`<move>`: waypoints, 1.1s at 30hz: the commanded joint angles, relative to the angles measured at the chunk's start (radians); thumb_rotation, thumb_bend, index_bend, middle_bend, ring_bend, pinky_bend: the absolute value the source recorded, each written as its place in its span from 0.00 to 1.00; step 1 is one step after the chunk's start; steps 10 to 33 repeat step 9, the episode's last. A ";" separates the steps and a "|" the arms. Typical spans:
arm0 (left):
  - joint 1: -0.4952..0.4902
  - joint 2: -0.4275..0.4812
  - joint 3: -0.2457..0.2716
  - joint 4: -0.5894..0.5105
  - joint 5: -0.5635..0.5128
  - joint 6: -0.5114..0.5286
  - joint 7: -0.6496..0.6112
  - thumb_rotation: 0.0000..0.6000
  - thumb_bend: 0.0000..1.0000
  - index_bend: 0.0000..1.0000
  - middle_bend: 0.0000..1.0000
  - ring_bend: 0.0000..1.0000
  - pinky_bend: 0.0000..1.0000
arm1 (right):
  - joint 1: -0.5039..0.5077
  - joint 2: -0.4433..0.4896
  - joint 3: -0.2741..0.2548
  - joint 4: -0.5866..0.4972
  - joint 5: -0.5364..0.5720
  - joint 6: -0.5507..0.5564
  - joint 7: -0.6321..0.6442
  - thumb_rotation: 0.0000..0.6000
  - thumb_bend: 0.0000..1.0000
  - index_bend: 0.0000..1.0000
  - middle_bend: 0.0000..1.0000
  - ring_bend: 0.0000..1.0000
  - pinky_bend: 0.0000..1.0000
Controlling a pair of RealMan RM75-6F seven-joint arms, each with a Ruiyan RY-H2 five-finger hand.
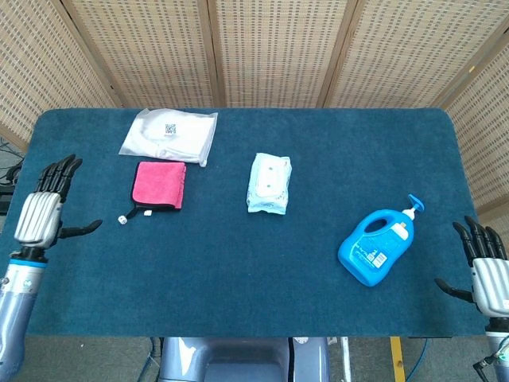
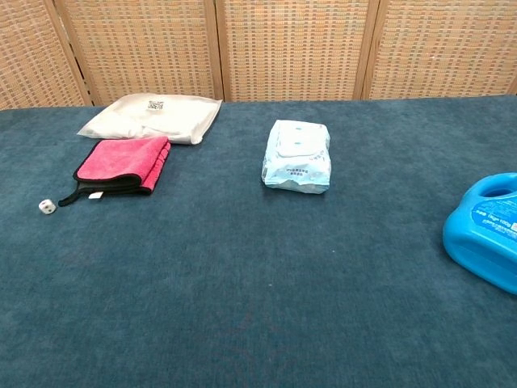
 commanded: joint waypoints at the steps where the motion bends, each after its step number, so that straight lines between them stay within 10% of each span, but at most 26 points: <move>1: 0.078 0.045 0.043 -0.007 -0.020 0.053 -0.041 1.00 0.00 0.00 0.00 0.00 0.00 | -0.001 -0.001 -0.001 -0.001 -0.003 0.003 -0.004 1.00 0.00 0.03 0.00 0.00 0.00; 33: 0.167 0.075 0.087 -0.034 -0.013 0.126 -0.025 1.00 0.00 0.00 0.00 0.00 0.00 | -0.003 -0.003 -0.002 -0.004 -0.010 0.013 -0.016 1.00 0.00 0.03 0.00 0.00 0.00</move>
